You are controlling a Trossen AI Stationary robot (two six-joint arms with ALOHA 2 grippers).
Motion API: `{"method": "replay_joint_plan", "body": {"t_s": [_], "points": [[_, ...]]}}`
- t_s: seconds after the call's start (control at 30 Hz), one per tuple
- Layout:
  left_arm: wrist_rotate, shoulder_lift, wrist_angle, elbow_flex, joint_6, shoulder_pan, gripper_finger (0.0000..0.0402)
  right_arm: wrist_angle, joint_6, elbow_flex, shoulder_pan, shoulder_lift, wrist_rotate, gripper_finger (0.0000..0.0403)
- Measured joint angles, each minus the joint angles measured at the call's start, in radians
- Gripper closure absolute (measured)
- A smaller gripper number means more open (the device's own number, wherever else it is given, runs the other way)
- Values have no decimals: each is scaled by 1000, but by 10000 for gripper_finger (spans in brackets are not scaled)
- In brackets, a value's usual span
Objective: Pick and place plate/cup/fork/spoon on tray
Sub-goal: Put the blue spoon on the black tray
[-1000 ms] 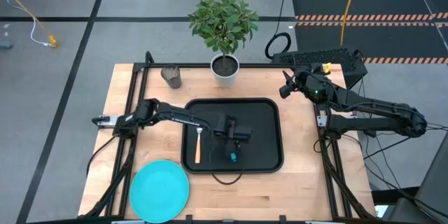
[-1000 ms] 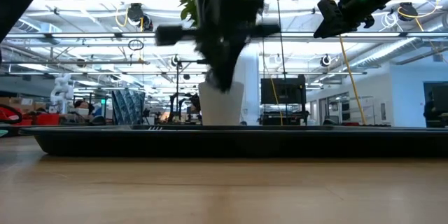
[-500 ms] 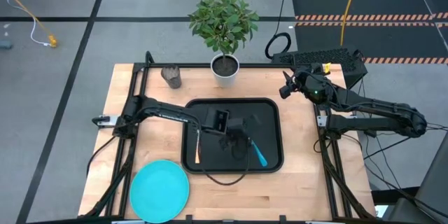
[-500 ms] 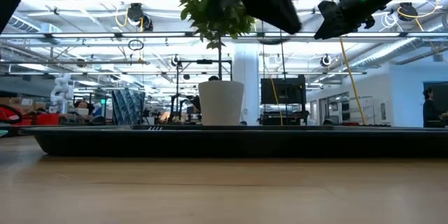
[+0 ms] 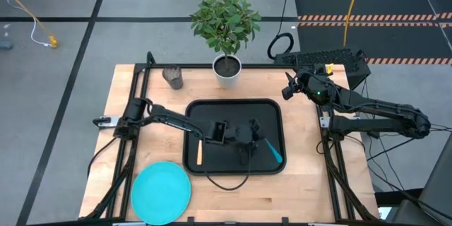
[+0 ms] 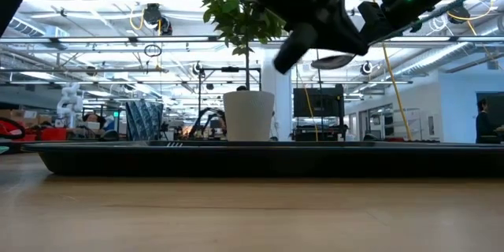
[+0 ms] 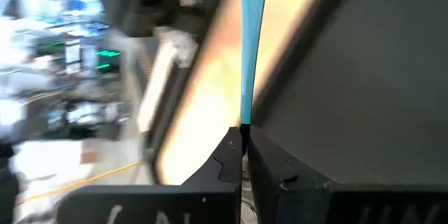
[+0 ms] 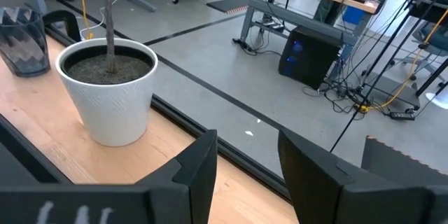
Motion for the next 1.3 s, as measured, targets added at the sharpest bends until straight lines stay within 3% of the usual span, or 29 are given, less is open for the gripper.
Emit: {"method": "replay_joint_plan", "body": {"t_s": [0.17, 0.3, 0.43, 0.57, 0.87, 1.0, 1.3], "points": [[-31, 0, 112, -54, 20, -5, 396, -14, 0, 0, 0, 0, 0, 259], [-21, -28, -30, -71, 29, -5, 396, -14, 0, 0, 0, 0, 0, 259], [1, -95, -119, -105, -62, 1, 396, -16, 0, 0, 0, 0, 0, 259], [26, -175, -67, -213, -142, 7, 396, -13, 0, 0, 0, 0, 0, 259], [26, -301, 52, -469, -162, 6, 396, -11, 3, 0, -1, 0, 0, 259], [36, -344, -8, -515, -157, 7, 396, -11, 2, 0, -1, 0, 1, 259], [160, -407, -377, -543, -134, 6, 396, -9, 3, 0, -5, 7, 3, 259]]}}
